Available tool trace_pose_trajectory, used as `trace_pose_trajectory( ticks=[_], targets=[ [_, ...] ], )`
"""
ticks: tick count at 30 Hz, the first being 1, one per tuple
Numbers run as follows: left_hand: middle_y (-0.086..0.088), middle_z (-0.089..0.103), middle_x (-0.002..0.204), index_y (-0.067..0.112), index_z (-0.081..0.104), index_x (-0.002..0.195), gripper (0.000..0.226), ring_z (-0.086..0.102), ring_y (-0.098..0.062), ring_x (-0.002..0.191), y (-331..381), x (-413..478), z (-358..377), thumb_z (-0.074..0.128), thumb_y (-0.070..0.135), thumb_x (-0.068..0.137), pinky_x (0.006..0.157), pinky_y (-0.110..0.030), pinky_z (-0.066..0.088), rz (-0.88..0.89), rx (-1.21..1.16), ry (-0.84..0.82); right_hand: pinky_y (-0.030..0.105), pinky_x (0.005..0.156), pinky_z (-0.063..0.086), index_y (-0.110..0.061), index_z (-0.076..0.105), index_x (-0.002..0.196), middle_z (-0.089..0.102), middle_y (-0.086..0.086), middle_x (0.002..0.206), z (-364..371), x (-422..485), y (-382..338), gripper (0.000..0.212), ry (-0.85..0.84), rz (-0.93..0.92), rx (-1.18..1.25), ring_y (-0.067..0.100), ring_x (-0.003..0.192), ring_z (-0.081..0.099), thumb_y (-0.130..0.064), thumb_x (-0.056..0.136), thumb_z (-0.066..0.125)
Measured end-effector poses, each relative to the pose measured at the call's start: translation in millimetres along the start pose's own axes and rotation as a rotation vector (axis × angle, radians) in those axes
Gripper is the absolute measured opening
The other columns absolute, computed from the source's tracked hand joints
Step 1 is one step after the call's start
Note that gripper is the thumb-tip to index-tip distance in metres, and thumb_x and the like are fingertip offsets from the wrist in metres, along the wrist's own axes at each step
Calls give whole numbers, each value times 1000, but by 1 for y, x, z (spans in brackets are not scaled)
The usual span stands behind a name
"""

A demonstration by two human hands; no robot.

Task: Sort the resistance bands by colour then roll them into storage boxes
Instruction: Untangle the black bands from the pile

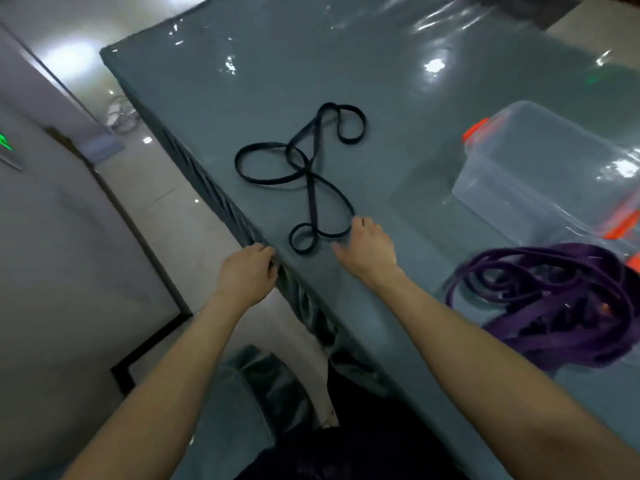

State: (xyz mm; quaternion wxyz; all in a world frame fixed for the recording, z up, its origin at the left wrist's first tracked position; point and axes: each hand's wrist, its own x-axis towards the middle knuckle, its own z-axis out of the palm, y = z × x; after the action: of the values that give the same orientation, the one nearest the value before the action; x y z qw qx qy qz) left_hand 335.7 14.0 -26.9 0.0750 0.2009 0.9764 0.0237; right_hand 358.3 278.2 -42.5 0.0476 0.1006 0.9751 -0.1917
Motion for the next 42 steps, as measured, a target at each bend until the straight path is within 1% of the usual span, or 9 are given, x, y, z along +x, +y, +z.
trace_pose_trajectory(
  ticks=[8,11,15,21,26,31,36,39,42],
  targets=[
    [-8,71,112,15,72,120,28,69,-33,102,-66,91,-9,59,30,101,78,-45,60,12,95,-89,51,106,45,-1,43,147,54,18,141,46,161,-43,105,22,137,-50,36,131,50,-81,82,66],
    [-6,70,120,18,69,132,35,67,-31,110,-79,124,-12,60,34,103,86,-45,60,7,71,-102,50,96,47,-4,58,123,62,16,120,67,175,-49,79,57,91,-116,35,114,56,-73,85,70],
    [-3,65,129,20,66,136,38,64,-28,117,-81,166,-11,65,35,100,93,-44,59,47,7,-43,43,77,51,-7,60,95,69,16,90,84,167,-49,18,43,8,-40,35,85,67,-20,94,71],
    [-6,66,132,17,62,138,63,61,-31,123,-77,234,12,81,48,87,111,-49,46,267,57,-40,42,79,53,-2,58,106,63,20,107,48,153,-19,17,-56,62,65,36,94,63,-18,99,59],
    [2,69,85,18,75,99,28,68,-27,85,-61,285,-9,58,40,104,71,-35,38,471,-226,-91,41,68,42,-10,49,114,68,19,99,-25,117,18,18,-22,343,227,42,88,66,-18,101,58],
    [-9,74,82,10,72,101,30,73,-24,77,-44,344,-93,59,37,109,76,-38,64,160,-1149,-60,32,76,43,-22,59,125,73,-1,98,-84,81,29,37,313,618,431,25,90,67,-25,91,73],
    [-26,55,144,2,34,160,68,59,-45,127,-64,387,-96,61,26,102,99,-52,50,-144,-675,-79,41,66,53,-22,68,88,68,3,75,-125,66,20,44,243,683,344,26,72,65,-66,91,69],
    [-22,37,166,8,29,166,78,40,-43,150,-44,354,-78,65,24,99,122,-55,39,203,-532,-12,44,68,55,-18,70,82,68,7,72,-149,63,3,42,309,631,356,29,70,65,-55,102,60],
    [-4,21,177,20,20,171,107,12,-23,166,8,320,-75,72,63,88,135,-44,12,645,-489,-110,40,65,51,-21,71,82,66,3,68,-181,52,-13,29,319,573,370,17,61,59,-44,98,67]
  ],
)
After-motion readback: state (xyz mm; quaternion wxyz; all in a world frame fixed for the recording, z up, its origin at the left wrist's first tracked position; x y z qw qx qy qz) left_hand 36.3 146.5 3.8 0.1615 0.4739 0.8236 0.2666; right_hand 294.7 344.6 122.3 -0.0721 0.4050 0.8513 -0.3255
